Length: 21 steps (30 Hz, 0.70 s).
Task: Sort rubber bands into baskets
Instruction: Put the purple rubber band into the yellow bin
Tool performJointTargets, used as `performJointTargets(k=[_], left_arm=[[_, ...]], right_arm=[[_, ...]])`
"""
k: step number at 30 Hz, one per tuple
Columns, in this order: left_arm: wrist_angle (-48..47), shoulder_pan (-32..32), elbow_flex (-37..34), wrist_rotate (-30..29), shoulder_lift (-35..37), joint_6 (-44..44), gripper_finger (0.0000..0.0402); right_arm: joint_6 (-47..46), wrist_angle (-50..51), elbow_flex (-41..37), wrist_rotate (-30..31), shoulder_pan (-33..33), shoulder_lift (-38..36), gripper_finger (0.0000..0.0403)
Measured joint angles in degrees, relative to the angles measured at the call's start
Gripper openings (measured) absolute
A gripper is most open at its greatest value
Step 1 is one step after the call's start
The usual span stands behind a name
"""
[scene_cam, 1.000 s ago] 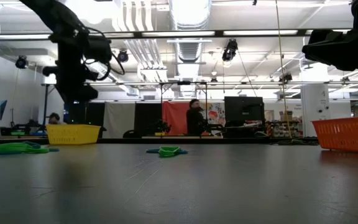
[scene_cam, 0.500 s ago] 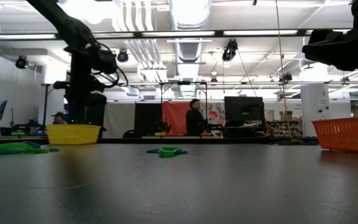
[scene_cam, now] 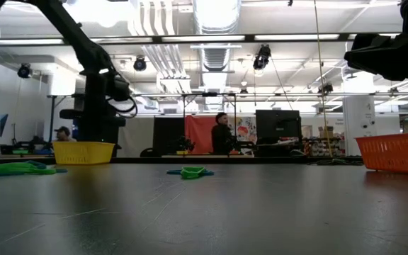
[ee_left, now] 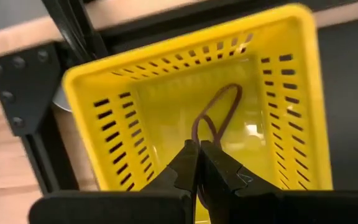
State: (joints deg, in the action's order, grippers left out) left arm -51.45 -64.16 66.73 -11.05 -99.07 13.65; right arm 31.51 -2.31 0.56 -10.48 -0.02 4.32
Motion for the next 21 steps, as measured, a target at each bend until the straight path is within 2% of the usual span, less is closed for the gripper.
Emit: performJointTargets(k=[16, 21], left_arm=[[0.4, 0.1, -0.8, -0.2, -3.0, -1.2, 0.0000], [0.1, 0.2, -0.8, -0.4, -3.0, -1.0, 0.0014]], right_arm=[[0.0, 0.0, 0.0, 0.0, 0.0, 0.0, 0.0029], [0.0, 0.0, 0.0, 0.0, 0.0, 0.0, 0.0029]])
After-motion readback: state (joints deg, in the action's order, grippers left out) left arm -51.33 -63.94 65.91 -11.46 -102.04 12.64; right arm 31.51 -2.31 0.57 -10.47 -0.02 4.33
